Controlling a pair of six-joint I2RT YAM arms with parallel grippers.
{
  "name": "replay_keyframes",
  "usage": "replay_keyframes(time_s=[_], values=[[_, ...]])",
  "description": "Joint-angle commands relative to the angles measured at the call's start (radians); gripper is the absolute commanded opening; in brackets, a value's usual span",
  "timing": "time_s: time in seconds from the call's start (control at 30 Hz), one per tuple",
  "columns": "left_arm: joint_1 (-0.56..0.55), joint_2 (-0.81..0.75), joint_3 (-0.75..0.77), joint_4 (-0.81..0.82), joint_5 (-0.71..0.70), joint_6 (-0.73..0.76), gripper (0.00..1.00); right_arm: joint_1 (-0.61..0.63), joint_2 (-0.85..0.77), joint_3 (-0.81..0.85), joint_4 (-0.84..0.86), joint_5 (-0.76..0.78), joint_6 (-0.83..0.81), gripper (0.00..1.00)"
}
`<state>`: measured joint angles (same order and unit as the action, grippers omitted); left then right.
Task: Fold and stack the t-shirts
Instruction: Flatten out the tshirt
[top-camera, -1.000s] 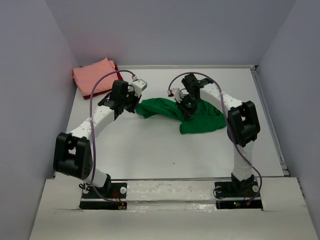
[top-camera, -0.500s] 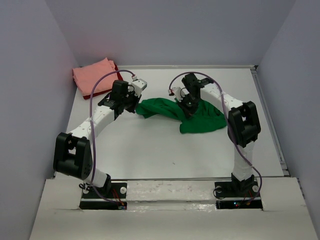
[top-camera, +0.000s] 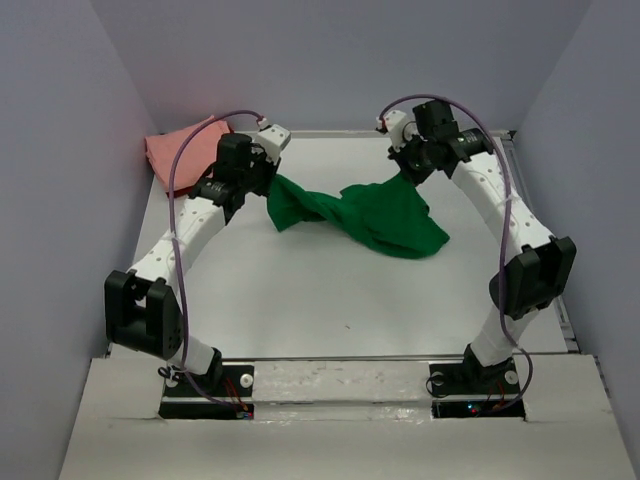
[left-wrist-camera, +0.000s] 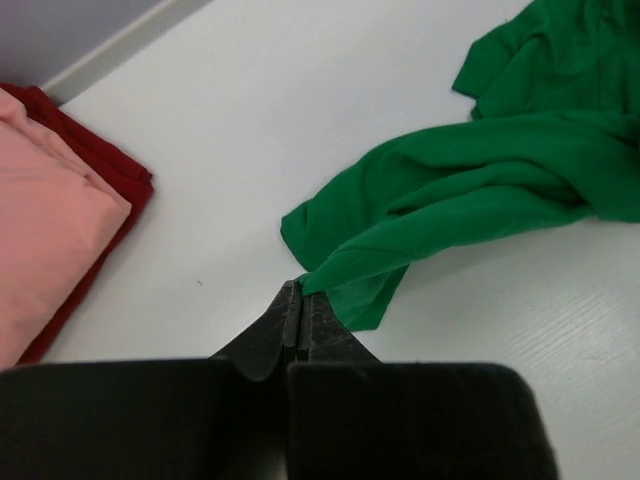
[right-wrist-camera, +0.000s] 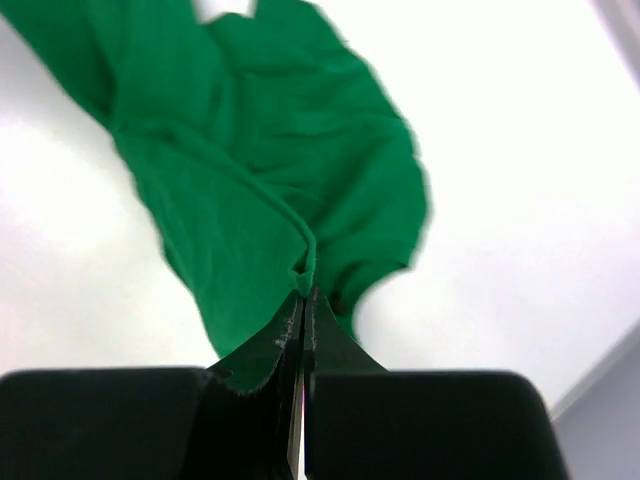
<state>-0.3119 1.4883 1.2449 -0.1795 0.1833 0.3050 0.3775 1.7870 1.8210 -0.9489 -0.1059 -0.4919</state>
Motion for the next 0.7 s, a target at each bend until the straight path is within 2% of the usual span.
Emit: replay_keyframes(time_s=[0.0,0.13,0.37,0.67], values=[[0.017,-0.046,0.111,0.009,-0.064,0.006,0.00,-0.081,-0.067,0.070,0.053,0.090,0.007,0.00],[0.066,-0.060,0.160,0.011,-0.077,0.006,0.00,-0.207,-0.078,0.107,0.074,0.144,0.013,0.00],[0.154,-0.095,0.153,0.032,-0.100,0.017,0.00,-0.380,-0.052,0.159,0.105,0.155,0.024,0.00],[0.231,-0.115,0.136,0.046,-0.125,0.025,0.00,-0.488,0.006,0.225,0.128,0.129,0.038,0.00]])
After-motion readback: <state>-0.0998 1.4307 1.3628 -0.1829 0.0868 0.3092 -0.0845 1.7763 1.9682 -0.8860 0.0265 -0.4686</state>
